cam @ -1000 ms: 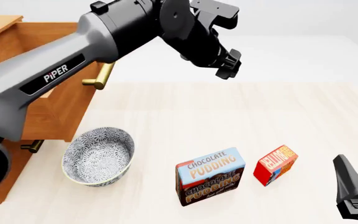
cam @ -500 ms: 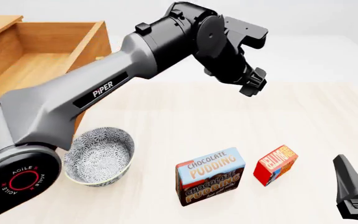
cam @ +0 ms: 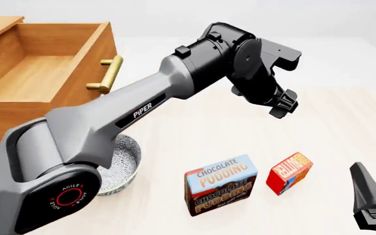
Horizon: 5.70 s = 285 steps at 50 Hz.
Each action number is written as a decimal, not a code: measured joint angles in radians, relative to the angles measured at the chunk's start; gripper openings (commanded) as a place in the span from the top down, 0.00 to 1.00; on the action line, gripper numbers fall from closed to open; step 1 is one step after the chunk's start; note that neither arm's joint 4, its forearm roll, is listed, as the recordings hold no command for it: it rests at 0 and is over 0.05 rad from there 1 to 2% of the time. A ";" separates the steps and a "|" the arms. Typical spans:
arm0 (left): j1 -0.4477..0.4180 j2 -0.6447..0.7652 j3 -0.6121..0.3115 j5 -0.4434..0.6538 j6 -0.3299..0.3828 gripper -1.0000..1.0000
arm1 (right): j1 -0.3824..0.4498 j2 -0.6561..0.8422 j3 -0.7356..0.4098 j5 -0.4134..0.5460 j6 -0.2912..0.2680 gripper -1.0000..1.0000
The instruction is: Put the butter at the back in the top drawer of the cabinet and close it.
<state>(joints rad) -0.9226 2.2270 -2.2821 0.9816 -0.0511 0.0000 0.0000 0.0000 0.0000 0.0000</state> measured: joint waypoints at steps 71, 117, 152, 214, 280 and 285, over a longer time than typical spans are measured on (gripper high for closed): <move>-0.094 0.295 -0.342 0.149 -0.071 0.00 | 0.000 0.000 0.000 0.000 0.000 0.00; -0.125 0.369 -0.408 0.171 -0.100 0.00 | 0.000 0.000 0.000 0.000 0.000 0.00; -0.134 0.393 -0.385 0.148 -0.123 0.00 | 0.000 0.000 0.000 0.000 0.000 0.00; -0.144 0.519 -0.517 0.198 -0.158 0.00 | 0.000 0.000 0.000 0.000 0.000 0.00; -0.186 0.536 -0.570 0.165 -0.216 1.00 | 0.000 0.000 0.000 0.000 0.000 0.00; -0.202 0.528 -0.609 0.167 -0.216 1.00 | 0.000 0.000 0.000 0.000 0.000 0.00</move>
<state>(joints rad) -1.1244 2.7549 -2.8911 1.1483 -0.2671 0.0000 0.0000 0.0000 0.0000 0.0000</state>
